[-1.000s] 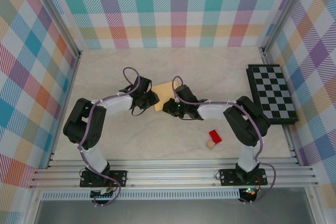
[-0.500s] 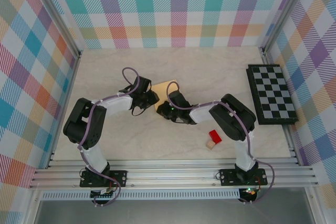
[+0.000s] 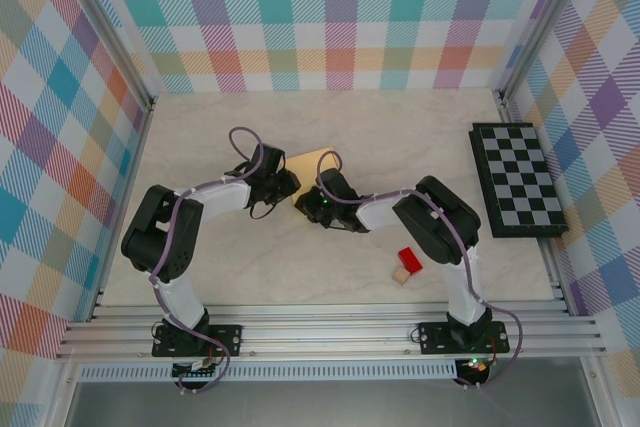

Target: Fold the paper box

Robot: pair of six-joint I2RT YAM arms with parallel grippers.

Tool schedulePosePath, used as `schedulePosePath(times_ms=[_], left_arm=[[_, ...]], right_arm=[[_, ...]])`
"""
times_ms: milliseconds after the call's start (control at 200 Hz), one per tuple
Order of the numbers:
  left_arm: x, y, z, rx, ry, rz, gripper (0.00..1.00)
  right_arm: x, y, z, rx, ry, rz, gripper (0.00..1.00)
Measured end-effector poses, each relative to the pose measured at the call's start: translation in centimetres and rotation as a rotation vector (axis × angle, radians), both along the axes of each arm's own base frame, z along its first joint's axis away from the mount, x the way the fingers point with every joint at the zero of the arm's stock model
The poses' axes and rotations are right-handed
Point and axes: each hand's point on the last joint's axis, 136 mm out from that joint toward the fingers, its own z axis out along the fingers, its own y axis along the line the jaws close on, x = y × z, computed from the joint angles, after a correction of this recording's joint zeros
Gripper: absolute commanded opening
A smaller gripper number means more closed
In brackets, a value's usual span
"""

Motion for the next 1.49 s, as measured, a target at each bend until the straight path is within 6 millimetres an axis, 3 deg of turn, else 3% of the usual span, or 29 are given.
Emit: schedulePosePath(times_ms=[310,545,665,920,1225,1365,1495], left_arm=[[0.1,0.0,0.1,0.002,0.006,0.002,0.30],[0.1,0.0,0.1,0.012,0.026,0.002,0.30],[0.1,0.0,0.1,0.013,0.029,0.001,0.30],[0.1,0.0,0.1,0.015,0.030,-0.001,0.30],[-0.2,0.0,0.1,0.013,0.043,-0.007,0.30],[-0.3,0.0,0.0,0.015,0.051,-0.007,0.30],[-0.2,0.0,0.1,0.014,0.051,-0.006,0.30]], right_arm=[[0.0,-1.0,0.1,-0.010,0.006,-0.021,0.17],[-0.2,-6.6,2.9,-0.081,-0.046,-0.076,0.17],[1.0,-9.2,4.6,-0.117,-0.081,-0.086,0.17],[3.6,-15.5,4.0,-0.203,-0.069,-0.154,0.16],[7.0,-12.3,0.1,-0.156,-0.017,-0.121,0.13],[8.9,-11.4,0.9,-0.139,-0.045,-0.129,0.14],[9.0,-11.0,1.5,-0.133,-0.056,-0.123,0.14]])
